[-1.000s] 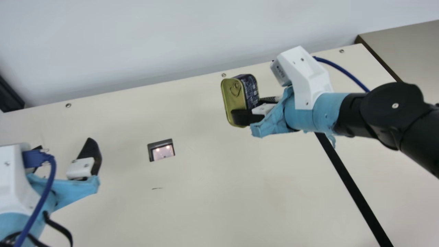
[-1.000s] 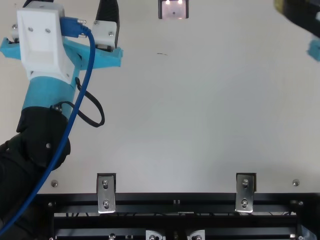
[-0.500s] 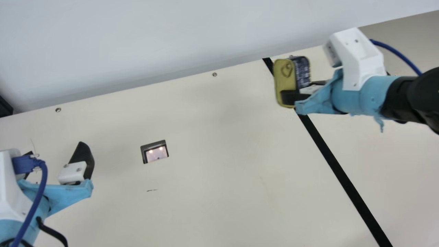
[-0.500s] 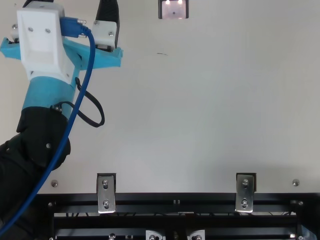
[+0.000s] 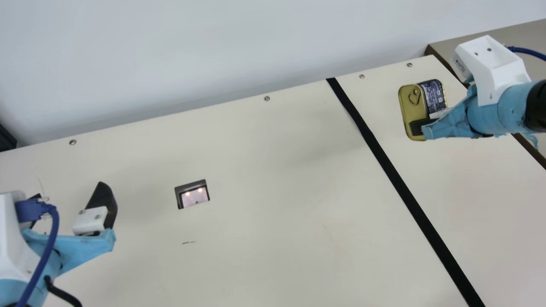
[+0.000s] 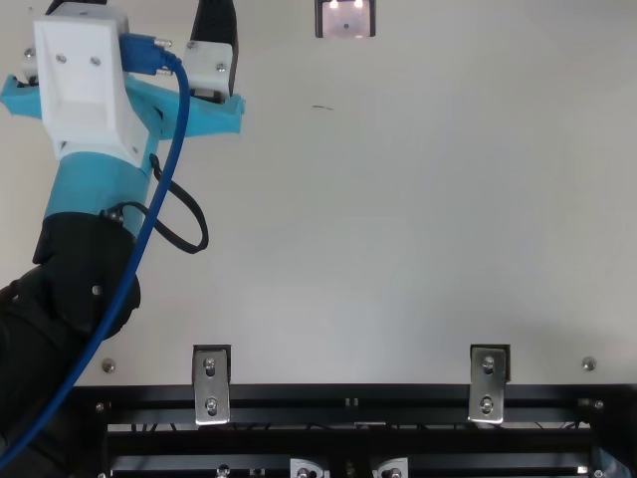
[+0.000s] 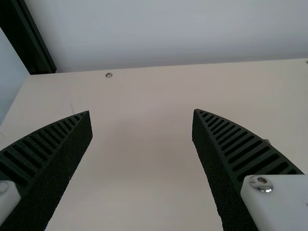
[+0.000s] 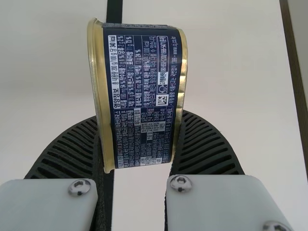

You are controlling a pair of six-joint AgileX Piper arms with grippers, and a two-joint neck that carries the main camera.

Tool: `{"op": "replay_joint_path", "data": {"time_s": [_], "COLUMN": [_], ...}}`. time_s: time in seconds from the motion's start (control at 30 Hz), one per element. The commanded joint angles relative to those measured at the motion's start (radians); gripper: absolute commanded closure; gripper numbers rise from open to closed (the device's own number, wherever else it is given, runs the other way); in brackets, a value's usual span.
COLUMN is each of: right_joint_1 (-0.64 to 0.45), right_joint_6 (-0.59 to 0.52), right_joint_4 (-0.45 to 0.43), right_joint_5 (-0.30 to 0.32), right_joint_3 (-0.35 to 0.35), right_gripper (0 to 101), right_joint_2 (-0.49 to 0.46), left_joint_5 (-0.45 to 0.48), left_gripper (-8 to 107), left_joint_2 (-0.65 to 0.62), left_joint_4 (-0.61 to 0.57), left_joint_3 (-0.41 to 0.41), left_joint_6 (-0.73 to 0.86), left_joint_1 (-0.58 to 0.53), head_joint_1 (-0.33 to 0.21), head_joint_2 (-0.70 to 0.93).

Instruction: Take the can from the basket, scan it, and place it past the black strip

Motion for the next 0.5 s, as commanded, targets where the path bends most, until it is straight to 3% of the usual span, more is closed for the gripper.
{"op": "replay_joint_path", "data": {"time_s": [0.0, 0.47], "right_joint_1": [0.008, 0.077], "right_joint_6": [0.015, 0.15], "right_joint_4": [-0.062, -0.272], "right_joint_5": [0.003, 0.031], "right_joint_3": [-0.029, -0.152], "right_gripper": [101, 101], "right_joint_2": [0.027, 0.201], "left_joint_5": [0.0, 0.0], "left_gripper": [9, 9], "left_joint_2": [0.0, 0.0], "left_joint_4": [0.0, 0.0], "left_joint_3": [0.0, 0.0], "left_joint_6": [0.0, 0.0], "left_joint_1": [0.0, 0.0], "head_joint_1": [-0.027, -0.027], "head_joint_2": [-0.015, -0.015]}}
